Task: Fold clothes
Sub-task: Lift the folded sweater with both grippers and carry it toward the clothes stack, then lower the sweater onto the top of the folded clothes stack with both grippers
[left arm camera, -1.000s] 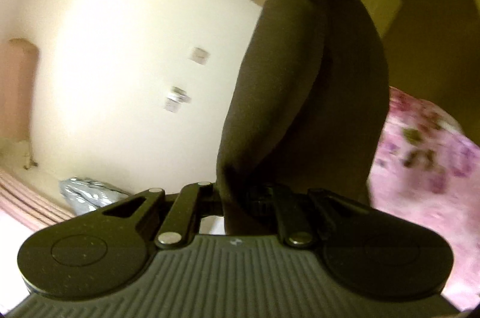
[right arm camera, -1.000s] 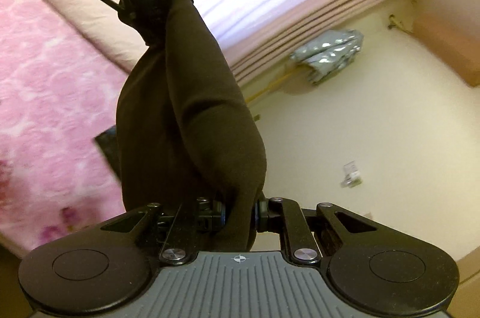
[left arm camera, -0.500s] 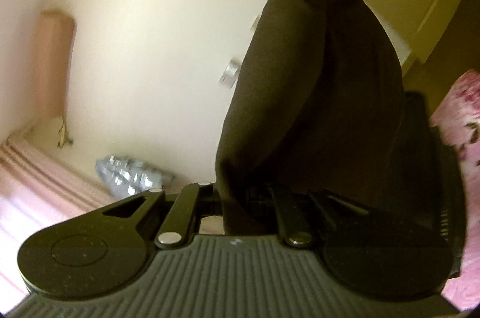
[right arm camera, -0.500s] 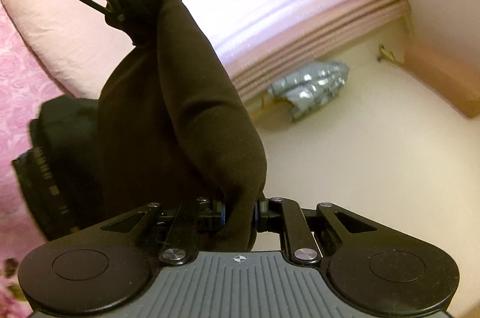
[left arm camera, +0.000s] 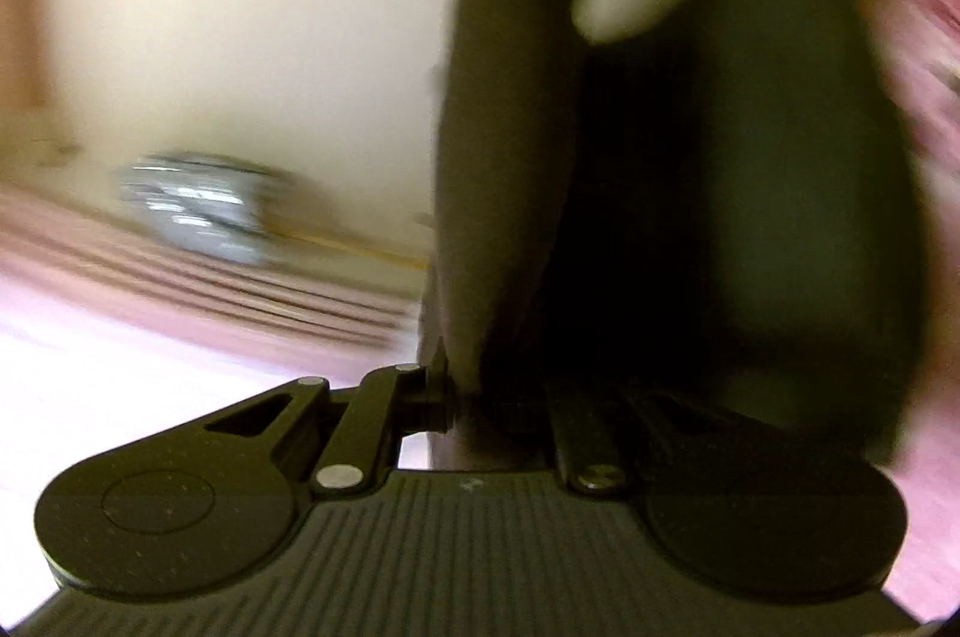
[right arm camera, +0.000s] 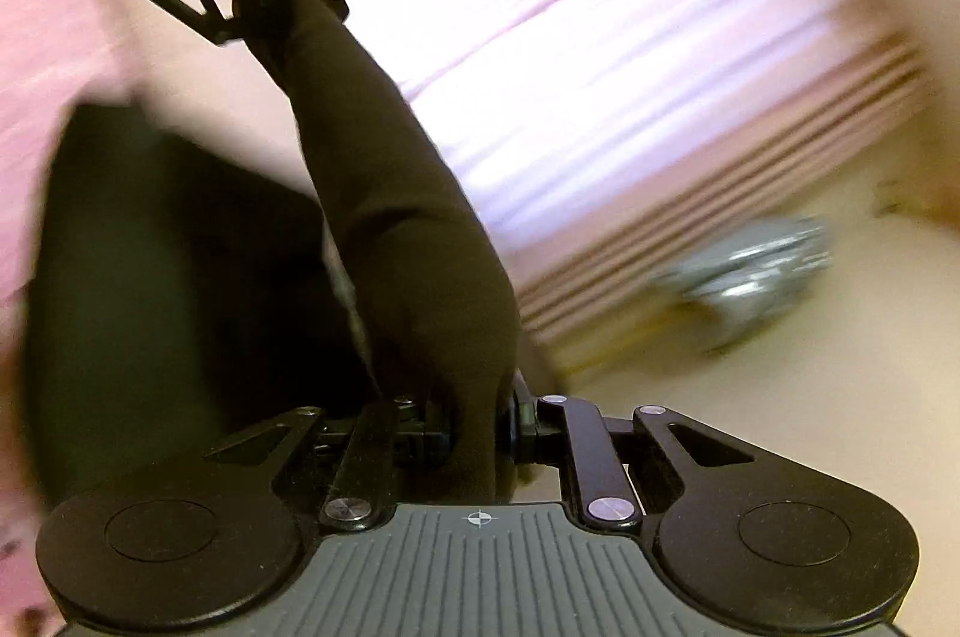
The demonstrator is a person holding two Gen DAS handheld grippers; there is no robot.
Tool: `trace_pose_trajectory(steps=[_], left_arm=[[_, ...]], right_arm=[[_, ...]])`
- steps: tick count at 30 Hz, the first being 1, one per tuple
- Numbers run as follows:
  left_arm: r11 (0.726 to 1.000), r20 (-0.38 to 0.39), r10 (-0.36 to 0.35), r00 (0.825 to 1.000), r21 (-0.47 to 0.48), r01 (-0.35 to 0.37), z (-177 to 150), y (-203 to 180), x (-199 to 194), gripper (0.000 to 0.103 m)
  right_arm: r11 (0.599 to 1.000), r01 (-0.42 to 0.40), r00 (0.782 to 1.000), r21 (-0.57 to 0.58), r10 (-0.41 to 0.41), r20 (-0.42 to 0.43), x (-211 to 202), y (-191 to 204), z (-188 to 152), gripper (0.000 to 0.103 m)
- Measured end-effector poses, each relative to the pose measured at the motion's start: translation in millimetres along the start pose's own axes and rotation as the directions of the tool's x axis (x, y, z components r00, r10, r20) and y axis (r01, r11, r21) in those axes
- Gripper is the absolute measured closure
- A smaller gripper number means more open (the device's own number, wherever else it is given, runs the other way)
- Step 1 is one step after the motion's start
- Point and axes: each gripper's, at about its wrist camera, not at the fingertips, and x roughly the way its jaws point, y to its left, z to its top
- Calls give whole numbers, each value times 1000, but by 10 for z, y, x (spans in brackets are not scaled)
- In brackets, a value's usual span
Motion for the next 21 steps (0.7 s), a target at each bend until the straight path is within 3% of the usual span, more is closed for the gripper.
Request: trace_pose_trajectory(steps=[2,5,10,14,16,19,21], left_arm=[[996,-42,-85,995,37,87,-101,-523,65,94],[998,-39,-52,998,-49,50,-148,-661,-39,94],[997,-35,-47,998,-70,45,-79,-505,59,94],[997,3,40,999,-69,-40,31,-316,-206,95],[997,24,38,999,-73,-36,20,-369,-279,95],[998,5,-44,999,-37,45,-30,-598,-169,94],[999,16,-31,999,-11,31,-32,-696,-177,94]], right_arm=[[995,-100,994,-21,100,-37,111,353,-199,88],[993,-117,993,10,117,-33,36,486,-341,88],[993,-103,993,60,106,-48,-20,437,-340,88],[996,-52,997,68,56,-55,-166,336,-242,89],[996,-55,996,74,60,-63,-263,374,-233,89],[995,-60,995,83,66,-75,-410,433,-221,89],[993,-95,990,64,101,-102,-413,584,-277,89]])
